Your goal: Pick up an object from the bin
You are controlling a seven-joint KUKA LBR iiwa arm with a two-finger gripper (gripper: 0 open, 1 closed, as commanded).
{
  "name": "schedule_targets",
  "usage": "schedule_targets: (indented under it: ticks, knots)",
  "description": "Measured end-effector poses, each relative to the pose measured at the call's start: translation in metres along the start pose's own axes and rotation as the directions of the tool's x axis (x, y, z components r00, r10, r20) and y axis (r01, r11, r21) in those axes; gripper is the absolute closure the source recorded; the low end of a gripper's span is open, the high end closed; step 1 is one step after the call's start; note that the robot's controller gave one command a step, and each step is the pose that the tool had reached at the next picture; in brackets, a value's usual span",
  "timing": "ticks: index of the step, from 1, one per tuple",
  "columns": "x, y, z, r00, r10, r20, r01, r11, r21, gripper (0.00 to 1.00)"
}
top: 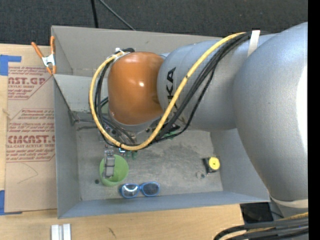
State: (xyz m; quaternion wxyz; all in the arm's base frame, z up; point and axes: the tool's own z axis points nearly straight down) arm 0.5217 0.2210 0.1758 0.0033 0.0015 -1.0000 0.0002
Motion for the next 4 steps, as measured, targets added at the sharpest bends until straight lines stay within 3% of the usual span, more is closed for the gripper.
schedule_targets:
  ticks: [1,2,3,4]
  knots:
    - [-0.020,-0.046,0.086,0.995,-0.103,0.001,0.103,0.995,0.002,0.00]
    - [0.037,-0.043,0.104,0.992,-0.127,0.021,0.127,0.992,-0.003,0.00]
    - [0.040,-0.044,0.106,0.992,-0.127,0.008,0.127,0.992,-0.001,1.00]
    - [0.036,-0.044,-0.117,0.993,-0.121,0.017,0.121,0.993,-0.001,1.00]
